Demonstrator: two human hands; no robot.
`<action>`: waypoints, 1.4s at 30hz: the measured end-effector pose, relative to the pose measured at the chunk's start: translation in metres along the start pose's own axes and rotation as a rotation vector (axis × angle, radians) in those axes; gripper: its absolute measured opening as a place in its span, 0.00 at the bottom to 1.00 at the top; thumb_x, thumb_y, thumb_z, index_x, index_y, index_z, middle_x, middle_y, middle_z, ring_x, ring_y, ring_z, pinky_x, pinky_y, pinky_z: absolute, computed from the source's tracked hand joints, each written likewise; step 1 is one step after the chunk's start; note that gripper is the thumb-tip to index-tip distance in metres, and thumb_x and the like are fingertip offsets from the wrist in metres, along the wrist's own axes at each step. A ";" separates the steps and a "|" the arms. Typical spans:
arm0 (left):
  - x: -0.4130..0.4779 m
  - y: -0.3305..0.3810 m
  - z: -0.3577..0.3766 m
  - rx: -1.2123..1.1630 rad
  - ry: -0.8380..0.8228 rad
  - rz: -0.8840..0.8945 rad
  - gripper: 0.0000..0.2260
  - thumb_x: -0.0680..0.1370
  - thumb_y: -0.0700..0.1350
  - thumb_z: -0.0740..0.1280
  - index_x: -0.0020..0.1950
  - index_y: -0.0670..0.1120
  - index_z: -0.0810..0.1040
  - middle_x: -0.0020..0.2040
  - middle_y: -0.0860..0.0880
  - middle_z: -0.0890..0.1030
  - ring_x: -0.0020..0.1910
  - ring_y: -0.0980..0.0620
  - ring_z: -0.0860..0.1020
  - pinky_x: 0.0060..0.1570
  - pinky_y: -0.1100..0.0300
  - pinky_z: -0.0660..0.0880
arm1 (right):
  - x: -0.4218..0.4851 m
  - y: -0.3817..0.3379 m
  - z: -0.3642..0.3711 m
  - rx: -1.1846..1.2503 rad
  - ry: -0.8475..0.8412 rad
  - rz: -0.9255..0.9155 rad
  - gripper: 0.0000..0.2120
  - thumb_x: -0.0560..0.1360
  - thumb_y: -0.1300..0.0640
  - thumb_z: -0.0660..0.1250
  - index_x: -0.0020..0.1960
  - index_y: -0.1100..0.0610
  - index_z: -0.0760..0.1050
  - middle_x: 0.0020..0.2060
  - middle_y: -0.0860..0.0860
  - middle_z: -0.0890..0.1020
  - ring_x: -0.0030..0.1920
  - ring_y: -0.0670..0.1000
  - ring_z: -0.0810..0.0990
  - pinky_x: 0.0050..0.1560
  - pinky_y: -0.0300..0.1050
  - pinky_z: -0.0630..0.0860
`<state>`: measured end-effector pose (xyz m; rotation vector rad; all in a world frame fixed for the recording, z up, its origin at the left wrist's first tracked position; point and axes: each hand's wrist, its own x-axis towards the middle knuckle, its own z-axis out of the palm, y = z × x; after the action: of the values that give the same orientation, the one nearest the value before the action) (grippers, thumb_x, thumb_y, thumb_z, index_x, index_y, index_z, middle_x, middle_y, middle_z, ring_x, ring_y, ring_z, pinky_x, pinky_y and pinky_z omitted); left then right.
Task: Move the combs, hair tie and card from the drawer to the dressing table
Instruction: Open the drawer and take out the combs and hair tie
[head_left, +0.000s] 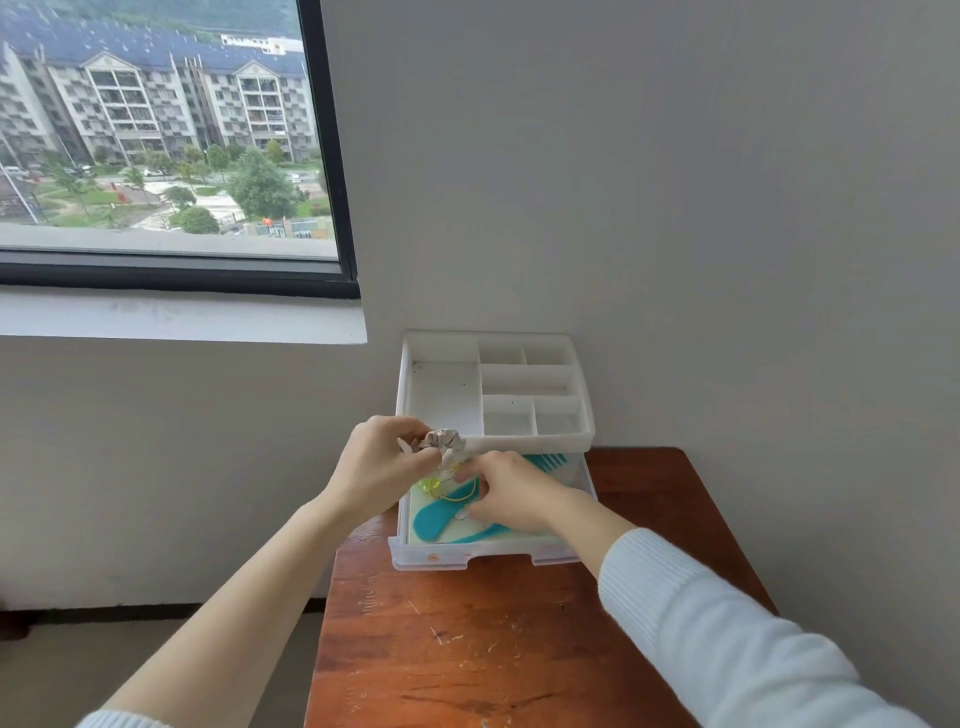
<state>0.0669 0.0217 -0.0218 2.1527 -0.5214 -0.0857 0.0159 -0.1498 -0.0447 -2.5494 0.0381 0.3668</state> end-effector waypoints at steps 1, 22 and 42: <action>-0.001 -0.001 0.001 0.003 0.010 -0.020 0.06 0.69 0.42 0.67 0.32 0.49 0.78 0.29 0.53 0.78 0.26 0.56 0.74 0.28 0.64 0.71 | 0.002 -0.002 0.001 -0.042 0.005 0.001 0.21 0.71 0.59 0.69 0.63 0.47 0.74 0.54 0.47 0.79 0.50 0.48 0.77 0.48 0.44 0.77; -0.002 -0.008 0.025 0.311 -0.212 0.069 0.08 0.69 0.44 0.71 0.36 0.51 0.72 0.32 0.54 0.78 0.32 0.49 0.77 0.30 0.55 0.72 | -0.018 0.003 0.002 0.245 0.264 -0.158 0.02 0.76 0.58 0.66 0.44 0.52 0.74 0.40 0.45 0.78 0.41 0.44 0.75 0.40 0.34 0.69; 0.000 -0.003 0.013 -0.055 -0.345 -0.051 0.06 0.72 0.44 0.72 0.40 0.42 0.83 0.34 0.46 0.81 0.34 0.48 0.76 0.38 0.49 0.74 | -0.015 -0.015 -0.016 0.297 0.267 -0.178 0.02 0.75 0.57 0.68 0.43 0.51 0.76 0.35 0.46 0.77 0.36 0.42 0.73 0.38 0.34 0.71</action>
<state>0.0644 0.0139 -0.0323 2.1064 -0.6521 -0.5001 0.0069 -0.1460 -0.0196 -2.2681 -0.0324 -0.0483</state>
